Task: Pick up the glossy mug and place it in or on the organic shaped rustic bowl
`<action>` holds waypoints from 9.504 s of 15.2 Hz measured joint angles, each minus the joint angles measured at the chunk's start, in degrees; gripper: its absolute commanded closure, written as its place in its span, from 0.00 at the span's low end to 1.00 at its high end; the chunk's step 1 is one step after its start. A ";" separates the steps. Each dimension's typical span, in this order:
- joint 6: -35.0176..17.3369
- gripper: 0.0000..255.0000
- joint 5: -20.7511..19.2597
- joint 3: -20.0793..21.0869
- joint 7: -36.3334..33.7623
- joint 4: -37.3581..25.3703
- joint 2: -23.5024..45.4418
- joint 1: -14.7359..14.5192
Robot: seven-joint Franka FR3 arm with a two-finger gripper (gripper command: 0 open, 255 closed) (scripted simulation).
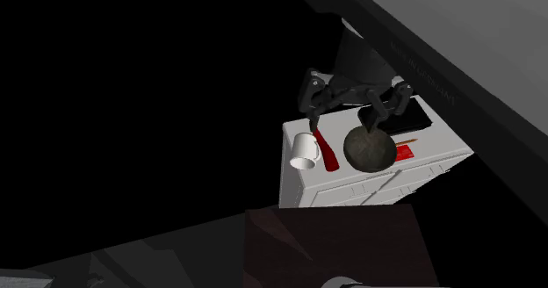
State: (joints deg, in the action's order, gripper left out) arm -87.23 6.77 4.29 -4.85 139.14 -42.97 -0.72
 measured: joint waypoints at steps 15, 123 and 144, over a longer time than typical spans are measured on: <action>-30.97 0.00 5.71 -11.25 14.50 15.66 11.98 1.56; -27.71 1.00 21.03 -36.38 55.14 -8.93 46.69 8.52; -30.78 0.00 24.40 -35.99 58.92 -8.24 50.91 8.93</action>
State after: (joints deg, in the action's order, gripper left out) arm -118.02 31.17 -31.69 54.07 130.90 7.94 8.20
